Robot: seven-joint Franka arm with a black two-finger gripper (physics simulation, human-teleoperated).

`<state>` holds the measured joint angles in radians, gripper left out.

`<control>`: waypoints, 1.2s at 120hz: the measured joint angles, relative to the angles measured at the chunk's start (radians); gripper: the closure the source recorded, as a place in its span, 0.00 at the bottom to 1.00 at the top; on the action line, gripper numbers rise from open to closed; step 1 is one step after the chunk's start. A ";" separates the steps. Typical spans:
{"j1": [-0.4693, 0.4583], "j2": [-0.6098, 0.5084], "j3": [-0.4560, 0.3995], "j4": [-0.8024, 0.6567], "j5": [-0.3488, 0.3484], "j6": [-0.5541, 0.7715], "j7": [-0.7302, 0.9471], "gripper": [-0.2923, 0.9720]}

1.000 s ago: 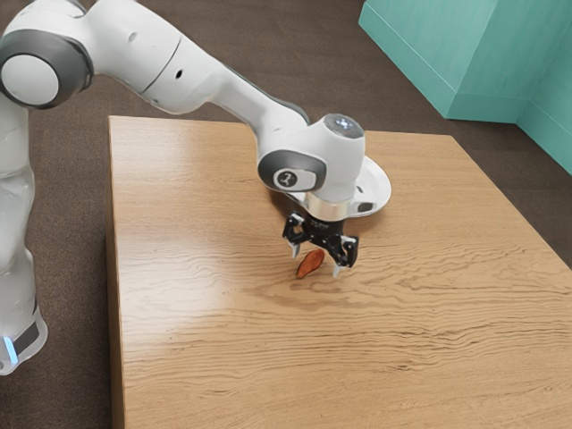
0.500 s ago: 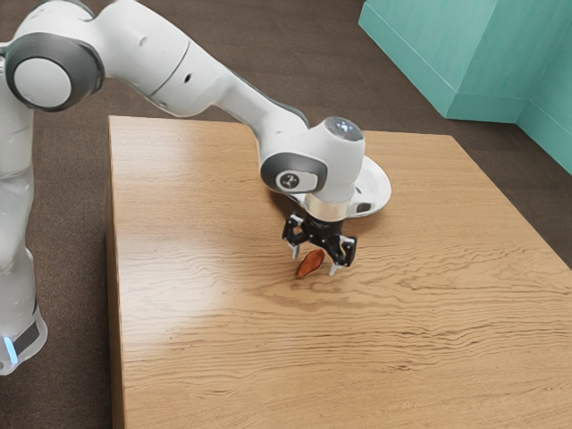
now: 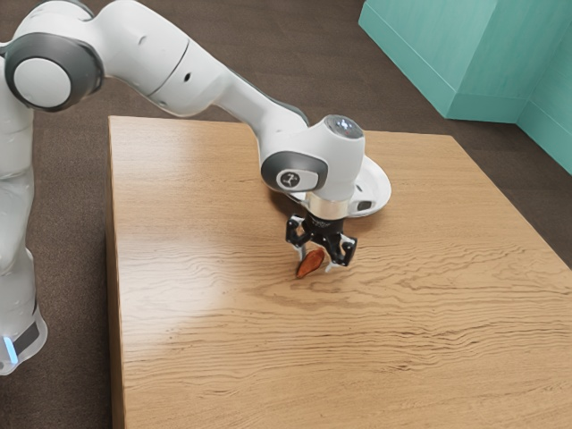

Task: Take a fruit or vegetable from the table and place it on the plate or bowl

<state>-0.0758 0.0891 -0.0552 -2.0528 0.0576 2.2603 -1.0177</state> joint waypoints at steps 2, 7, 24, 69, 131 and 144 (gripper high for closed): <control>0.000 0.000 0.000 0.000 0.000 0.000 -0.001 0.50; 0.000 -0.001 0.000 0.000 0.001 0.000 -0.004 0.55; -0.006 -0.011 0.000 0.000 0.007 -0.001 -0.014 0.64; -0.028 -0.168 0.017 0.053 0.151 -0.012 -0.029 0.65; 0.268 0.025 0.073 0.318 0.167 -0.017 0.097 0.66; 0.285 0.067 0.072 0.353 0.146 -0.017 0.129 0.66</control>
<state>0.2087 0.1563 0.0169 -1.6995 0.2040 2.2434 -0.8891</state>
